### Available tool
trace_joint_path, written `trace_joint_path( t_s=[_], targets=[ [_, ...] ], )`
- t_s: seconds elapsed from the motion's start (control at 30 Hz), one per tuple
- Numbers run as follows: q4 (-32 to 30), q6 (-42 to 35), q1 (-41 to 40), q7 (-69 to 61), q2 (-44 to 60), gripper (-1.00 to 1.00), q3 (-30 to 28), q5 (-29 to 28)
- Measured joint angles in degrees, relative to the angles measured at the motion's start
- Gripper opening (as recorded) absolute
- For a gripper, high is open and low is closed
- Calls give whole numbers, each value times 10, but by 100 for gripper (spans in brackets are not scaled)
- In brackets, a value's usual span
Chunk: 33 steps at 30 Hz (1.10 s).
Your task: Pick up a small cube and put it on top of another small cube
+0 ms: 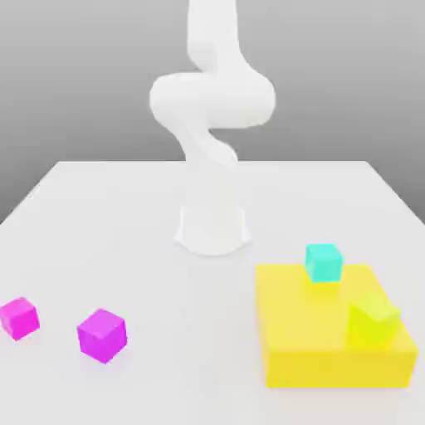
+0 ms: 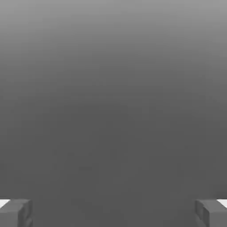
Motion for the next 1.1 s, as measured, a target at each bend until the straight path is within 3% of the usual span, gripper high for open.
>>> trace_joint_path(
  t_s=[0.6,0.87,1.07,1.1],
  targets=[
    [-83,153,-74,-146,377,0,-218,136],
    [-120,224,-156,-194,537,0,-252,173],
    [-97,294,-232,-273,645,0,-168,275],
    [-93,303,-243,-282,657,-100,-155,287]
  ],
)
